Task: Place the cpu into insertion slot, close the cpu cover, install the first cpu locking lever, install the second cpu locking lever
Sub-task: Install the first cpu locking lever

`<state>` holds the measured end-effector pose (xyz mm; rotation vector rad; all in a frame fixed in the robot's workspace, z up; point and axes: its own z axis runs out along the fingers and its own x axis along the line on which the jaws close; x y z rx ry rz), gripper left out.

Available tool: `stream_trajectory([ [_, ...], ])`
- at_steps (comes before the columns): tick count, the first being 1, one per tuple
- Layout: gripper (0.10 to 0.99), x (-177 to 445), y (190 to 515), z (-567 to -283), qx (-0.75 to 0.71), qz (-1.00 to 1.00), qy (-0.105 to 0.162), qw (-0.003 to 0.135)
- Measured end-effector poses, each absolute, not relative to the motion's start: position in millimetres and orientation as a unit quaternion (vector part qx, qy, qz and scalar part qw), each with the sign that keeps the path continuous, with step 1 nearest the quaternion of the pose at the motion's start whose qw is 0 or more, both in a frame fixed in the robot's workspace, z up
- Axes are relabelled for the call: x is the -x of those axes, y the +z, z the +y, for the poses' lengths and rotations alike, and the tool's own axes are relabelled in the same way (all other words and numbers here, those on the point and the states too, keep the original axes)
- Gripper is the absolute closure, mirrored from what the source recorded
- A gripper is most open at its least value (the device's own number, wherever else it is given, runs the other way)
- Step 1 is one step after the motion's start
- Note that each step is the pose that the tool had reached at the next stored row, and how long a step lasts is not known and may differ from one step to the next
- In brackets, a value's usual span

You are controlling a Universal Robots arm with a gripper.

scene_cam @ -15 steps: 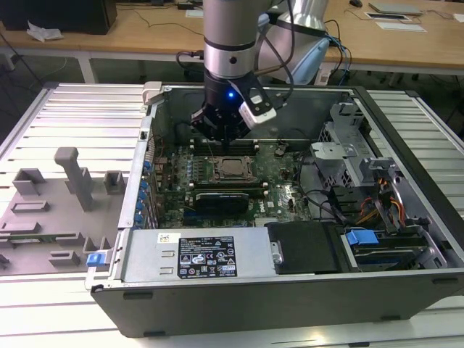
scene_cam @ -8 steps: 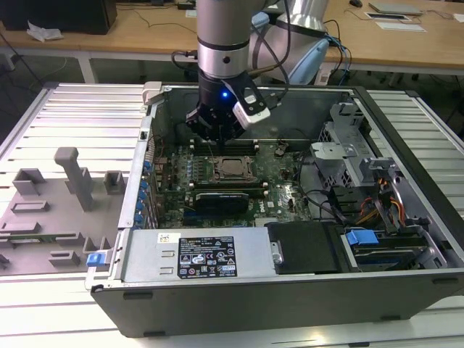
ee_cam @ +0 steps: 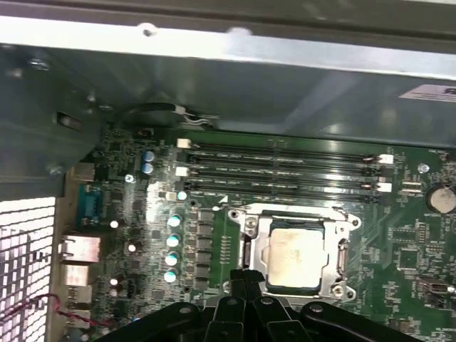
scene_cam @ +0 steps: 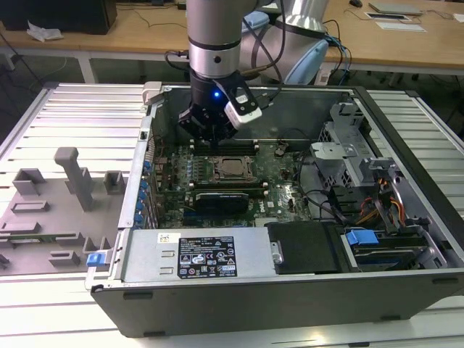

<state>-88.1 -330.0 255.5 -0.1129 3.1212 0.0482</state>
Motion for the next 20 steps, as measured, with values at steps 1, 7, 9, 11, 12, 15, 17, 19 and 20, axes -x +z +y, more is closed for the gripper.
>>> stream_trajectory([
  [1,0.980,90.3,255.5,-330.0,0.036,0.999,0.015,0.009],
  [7,0.980,104.2,255.0,-329.8,0.036,0.999,0.025,0.011],
  [9,0.980,106.9,254.9,-329.7,0.036,0.999,0.035,0.013],
  [11,0.980,109.7,254.8,-329.6,0.036,0.998,0.049,0.015],
  [12,0.980,111.9,254.8,-329.5,0.036,0.997,0.064,0.017],
  [15,0.980,115.5,254.8,-329.5,0.035,0.995,0.094,0.023],
  [17,0.980,118.5,254.8,-329.5,0.035,0.992,0.115,0.026],
  [19,0.980,120.2,254.8,-329.5,0.035,0.991,0.128,0.029],
  [20,0.980,120.4,254.5,-329.5,0.035,0.990,0.131,0.030],
])
